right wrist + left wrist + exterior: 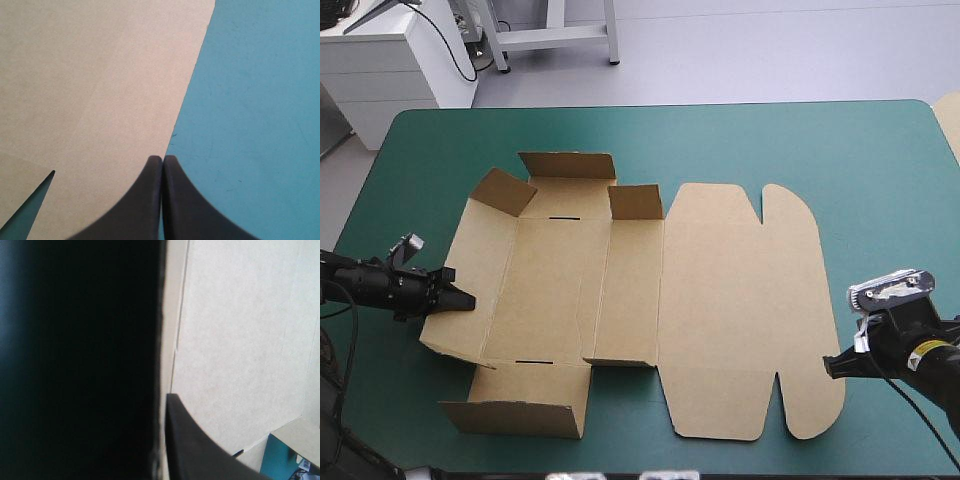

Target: Fold the box

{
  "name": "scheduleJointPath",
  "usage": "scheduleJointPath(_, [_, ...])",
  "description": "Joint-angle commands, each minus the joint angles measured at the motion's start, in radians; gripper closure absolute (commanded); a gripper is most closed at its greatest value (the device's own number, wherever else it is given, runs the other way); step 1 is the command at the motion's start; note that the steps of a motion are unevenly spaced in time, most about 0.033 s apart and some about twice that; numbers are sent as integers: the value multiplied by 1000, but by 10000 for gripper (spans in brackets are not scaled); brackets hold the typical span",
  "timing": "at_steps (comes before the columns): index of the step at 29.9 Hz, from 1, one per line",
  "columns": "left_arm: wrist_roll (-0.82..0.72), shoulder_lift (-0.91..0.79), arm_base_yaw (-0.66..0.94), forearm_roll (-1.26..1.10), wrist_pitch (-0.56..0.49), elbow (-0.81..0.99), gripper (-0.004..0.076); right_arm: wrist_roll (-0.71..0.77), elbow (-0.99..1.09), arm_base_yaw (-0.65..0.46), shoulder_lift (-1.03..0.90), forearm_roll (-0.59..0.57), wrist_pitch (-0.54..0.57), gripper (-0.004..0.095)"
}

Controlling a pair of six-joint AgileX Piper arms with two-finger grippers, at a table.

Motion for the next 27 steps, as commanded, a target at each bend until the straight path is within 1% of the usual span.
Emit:
scheduleJointPath(1, [4,-16,-14,-40,48,1,731,-8,-28,-5,-2,-3,-58,929])
scheduleJointPath(4, [32,-16,-17,-103,48,1,731,-8,-28,-5,-2,-3,-58,929])
scheduleJointPath(8, [89,-26,-51,-105,48,-1,731,-8,-28,-5,-2,-3,-58,929])
scheduleJointPath(12, [92,-40,-104,-88,48,-34,731,-8,-28,-5,-2,-3,-58,929])
scheduleJointPath(21, [24,-142,-244,-15,48,-265,731,-8,-28,-5,-2,0,-48,929])
scheduleJointPath(27, [19,-205,-397,95,48,-423,731,-8,-28,-5,-2,0,-48,929])
